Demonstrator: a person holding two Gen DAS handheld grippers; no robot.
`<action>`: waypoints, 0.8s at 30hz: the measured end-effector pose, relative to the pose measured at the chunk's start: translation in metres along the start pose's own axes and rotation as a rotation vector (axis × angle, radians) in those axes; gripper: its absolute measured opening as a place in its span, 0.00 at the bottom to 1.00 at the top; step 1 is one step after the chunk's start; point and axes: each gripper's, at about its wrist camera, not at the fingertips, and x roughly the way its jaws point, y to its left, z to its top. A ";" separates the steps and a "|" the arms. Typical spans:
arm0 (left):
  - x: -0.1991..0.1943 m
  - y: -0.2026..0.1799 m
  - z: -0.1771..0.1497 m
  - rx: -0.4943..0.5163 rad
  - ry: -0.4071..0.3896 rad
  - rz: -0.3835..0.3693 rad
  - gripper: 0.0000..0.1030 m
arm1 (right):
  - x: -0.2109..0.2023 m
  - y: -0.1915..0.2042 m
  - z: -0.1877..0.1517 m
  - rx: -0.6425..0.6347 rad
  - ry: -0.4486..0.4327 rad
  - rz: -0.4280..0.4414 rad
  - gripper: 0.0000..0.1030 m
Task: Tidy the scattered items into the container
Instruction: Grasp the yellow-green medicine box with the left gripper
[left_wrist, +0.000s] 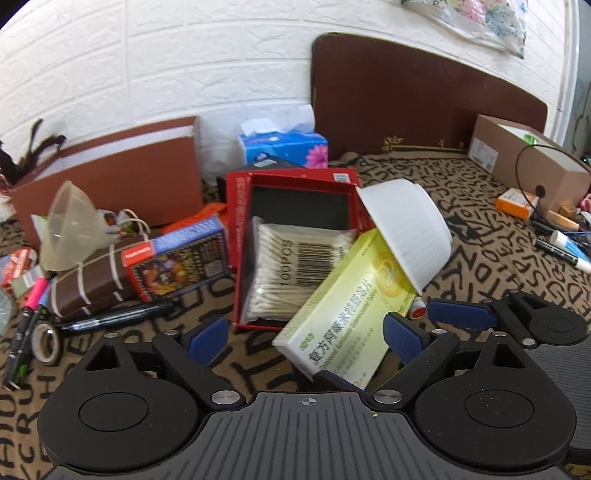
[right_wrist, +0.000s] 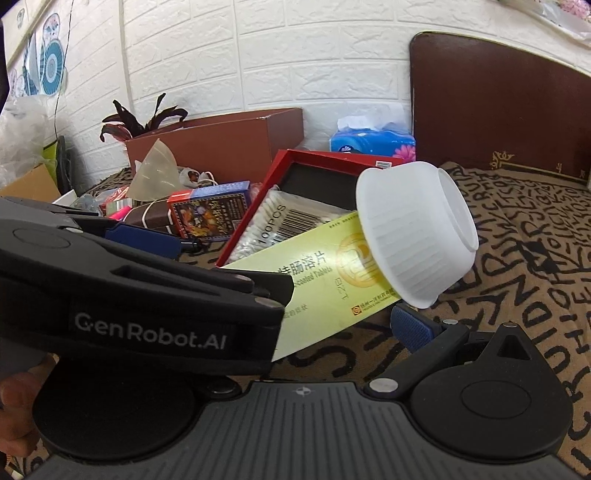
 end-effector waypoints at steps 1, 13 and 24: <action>0.002 0.000 0.001 0.003 0.007 -0.013 0.90 | 0.002 -0.001 0.000 0.003 0.004 0.000 1.00; 0.024 0.004 0.007 0.052 0.081 -0.073 0.79 | 0.010 -0.006 -0.005 0.008 0.033 0.083 1.00; 0.018 -0.008 0.010 0.124 0.104 -0.146 0.37 | 0.013 -0.009 -0.002 0.028 0.057 0.117 0.77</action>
